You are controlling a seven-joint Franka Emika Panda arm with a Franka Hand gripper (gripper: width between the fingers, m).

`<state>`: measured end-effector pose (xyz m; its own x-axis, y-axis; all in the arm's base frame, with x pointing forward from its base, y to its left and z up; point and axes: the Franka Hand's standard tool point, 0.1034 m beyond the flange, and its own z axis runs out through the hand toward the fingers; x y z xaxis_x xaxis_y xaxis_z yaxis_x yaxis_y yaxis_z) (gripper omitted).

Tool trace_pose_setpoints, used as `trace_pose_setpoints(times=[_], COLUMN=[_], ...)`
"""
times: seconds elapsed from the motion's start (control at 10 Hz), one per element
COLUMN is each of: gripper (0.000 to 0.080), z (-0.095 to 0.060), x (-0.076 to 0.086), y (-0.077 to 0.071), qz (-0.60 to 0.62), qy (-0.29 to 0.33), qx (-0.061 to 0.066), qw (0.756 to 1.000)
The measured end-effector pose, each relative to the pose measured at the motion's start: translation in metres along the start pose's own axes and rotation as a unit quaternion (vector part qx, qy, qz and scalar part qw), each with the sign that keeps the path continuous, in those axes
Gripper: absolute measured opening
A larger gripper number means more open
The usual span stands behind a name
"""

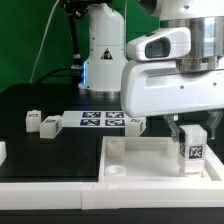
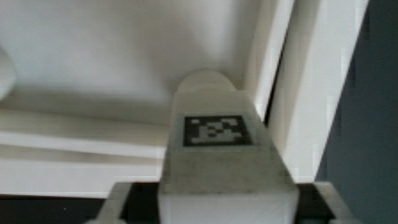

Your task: Assemble one leg

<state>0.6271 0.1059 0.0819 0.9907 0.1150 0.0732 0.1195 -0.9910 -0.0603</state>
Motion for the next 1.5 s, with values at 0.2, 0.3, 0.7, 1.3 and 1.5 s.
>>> trace_pose_setpoints(times=[0.2,0.3,0.7,1.3,1.5], gripper=[0.0291,0.0292,0.0294,0.0298,0.0514], z=[0.001,0.001,0.003,0.004,0.005], x=[0.001,0.001,-0.001,-0.001,-0.002], y=[0.000,-0.002,-0.011,-0.013,-0.014], qz=[0.146,0.234,0.501,0.597,0.548], qy=[0.014,0.013,0.011,0.006,0.010], qx=[0.007,0.011,0.009,0.011,0.012], qw=[0.989,0.972,0.865,0.802,0.836])
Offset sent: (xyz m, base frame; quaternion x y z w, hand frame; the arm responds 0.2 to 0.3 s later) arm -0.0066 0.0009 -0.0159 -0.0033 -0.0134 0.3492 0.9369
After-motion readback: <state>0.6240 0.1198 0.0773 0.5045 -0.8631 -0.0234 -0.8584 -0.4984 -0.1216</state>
